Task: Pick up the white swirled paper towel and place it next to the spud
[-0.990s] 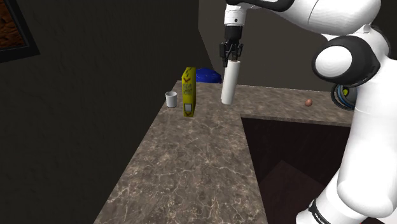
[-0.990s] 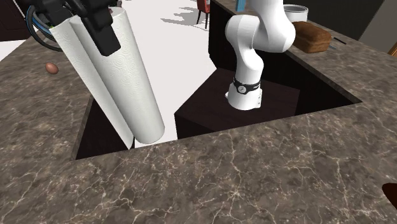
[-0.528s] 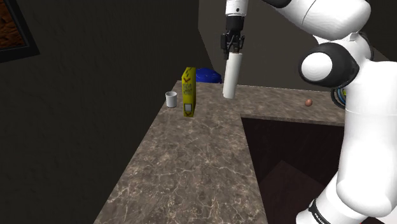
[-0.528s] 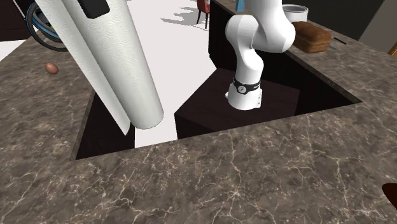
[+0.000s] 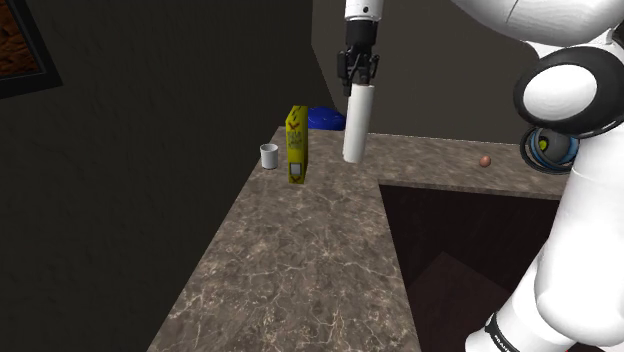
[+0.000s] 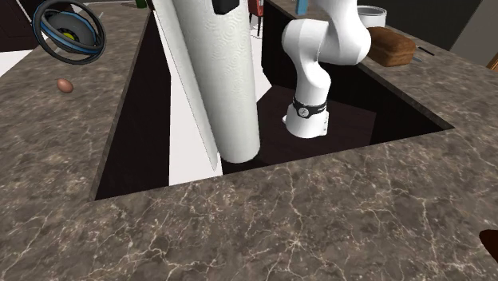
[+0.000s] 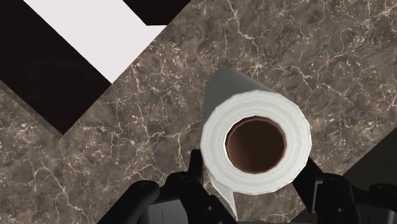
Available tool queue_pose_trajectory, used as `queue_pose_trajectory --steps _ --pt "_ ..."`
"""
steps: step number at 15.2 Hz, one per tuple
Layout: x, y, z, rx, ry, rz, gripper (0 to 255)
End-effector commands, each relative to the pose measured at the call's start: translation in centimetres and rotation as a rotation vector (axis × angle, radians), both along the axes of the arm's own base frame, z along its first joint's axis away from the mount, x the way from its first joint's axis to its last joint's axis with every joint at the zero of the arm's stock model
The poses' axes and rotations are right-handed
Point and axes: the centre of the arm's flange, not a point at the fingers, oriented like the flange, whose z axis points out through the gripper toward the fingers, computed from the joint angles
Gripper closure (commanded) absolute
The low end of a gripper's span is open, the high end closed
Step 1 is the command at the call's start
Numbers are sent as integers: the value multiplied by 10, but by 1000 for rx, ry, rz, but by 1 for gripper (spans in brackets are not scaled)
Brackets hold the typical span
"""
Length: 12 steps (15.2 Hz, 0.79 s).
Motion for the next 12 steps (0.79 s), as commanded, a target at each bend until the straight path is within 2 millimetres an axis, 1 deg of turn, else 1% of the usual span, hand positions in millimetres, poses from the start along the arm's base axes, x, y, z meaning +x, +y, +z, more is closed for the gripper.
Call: queue_pose_trajectory --steps 1,12 --pt "-11 24 3 0 0 -1 255" --pt "-69 157 3 0 0 -1 255"
